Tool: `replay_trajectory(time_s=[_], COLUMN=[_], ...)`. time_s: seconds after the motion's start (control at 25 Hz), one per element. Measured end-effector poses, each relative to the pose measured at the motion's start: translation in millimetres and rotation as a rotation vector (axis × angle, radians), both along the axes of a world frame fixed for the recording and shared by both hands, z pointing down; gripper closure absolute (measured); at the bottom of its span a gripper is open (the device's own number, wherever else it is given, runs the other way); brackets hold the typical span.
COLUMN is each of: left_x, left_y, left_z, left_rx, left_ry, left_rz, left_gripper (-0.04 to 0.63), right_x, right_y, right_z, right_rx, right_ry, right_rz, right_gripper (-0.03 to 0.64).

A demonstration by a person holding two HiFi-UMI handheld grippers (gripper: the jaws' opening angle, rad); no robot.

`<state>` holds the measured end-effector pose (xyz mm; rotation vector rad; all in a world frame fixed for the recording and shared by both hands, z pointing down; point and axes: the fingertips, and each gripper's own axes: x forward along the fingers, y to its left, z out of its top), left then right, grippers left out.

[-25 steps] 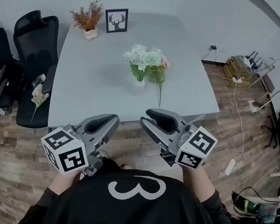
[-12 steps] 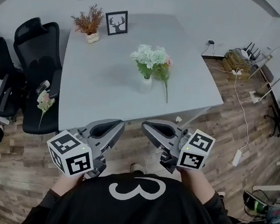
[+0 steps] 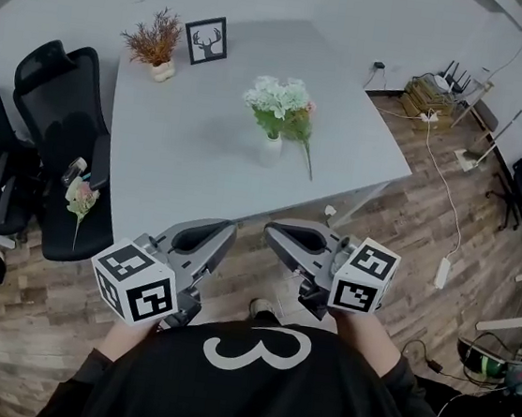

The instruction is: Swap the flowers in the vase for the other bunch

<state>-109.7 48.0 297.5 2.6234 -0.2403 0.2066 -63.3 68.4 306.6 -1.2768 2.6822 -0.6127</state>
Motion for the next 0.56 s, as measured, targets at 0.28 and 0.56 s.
replay_trajectory(time_s=[0.28, 0.56], left_x=[-1.1, 2.8], left_y=[-0.9, 3.6], left_z=[10.1, 9.6], left_rx=[0.002, -0.006], left_ry=[-0.036, -0.03], left_rz=[0.016, 0.035], left_gripper=[0.584, 0.584], right_x=[-3.1, 0.0], right_y=[2.3, 7.8], right_z=[2.3, 1.0], right_rx=[-0.002, 0.001], right_ry=[0.007, 0.008], right_rz=[0.032, 0.055], right_gripper=[0.611, 0.611])
